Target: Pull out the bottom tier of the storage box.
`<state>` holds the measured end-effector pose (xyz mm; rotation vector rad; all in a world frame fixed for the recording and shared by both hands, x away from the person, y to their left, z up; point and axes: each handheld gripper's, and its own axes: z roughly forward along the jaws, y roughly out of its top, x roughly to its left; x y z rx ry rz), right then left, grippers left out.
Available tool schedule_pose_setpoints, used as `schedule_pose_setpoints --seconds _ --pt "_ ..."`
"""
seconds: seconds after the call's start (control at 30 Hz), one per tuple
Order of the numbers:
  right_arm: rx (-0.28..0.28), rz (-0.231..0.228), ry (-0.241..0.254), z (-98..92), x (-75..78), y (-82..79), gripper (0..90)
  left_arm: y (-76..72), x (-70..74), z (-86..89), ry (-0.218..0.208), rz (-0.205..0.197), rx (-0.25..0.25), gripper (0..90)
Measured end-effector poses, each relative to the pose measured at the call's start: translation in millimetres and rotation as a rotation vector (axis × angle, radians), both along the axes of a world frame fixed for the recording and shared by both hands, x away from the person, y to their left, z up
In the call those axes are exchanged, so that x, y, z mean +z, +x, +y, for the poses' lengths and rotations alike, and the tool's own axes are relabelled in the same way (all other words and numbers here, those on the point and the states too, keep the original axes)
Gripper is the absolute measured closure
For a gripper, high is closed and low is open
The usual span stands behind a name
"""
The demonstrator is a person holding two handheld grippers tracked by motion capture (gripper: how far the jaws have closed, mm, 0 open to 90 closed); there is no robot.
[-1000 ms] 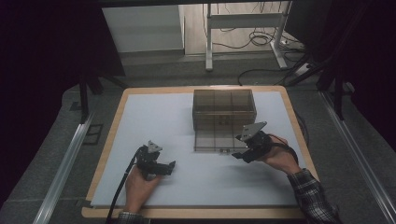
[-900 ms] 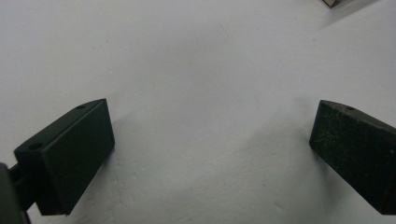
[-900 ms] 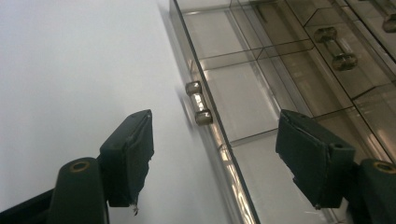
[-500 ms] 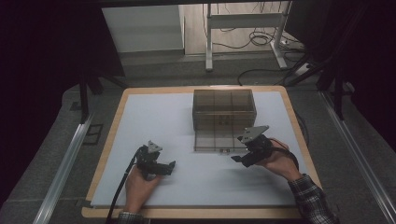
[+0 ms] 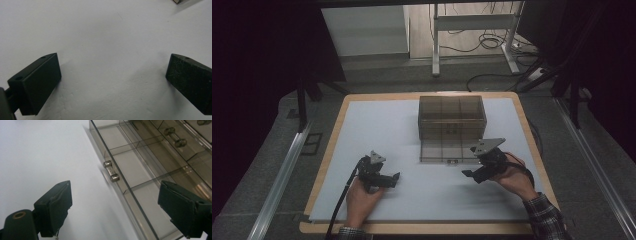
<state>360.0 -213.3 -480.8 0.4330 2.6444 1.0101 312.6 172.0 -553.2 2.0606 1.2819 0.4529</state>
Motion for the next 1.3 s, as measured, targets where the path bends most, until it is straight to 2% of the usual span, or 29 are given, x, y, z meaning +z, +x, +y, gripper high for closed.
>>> schedule_pose_setpoints --seconds 0.5,1.3 --pt "-0.016 -0.017 0.017 -7.5 -7.5 -17.0 9.9 -0.1 0.2 0.2 0.004 0.001 -0.003 0.0" --pt "-0.099 -0.027 0.040 -27.3 -23.2 -33.2 5.4 -0.2 0.2 0.1 0.004 0.000 -0.002 0.0"
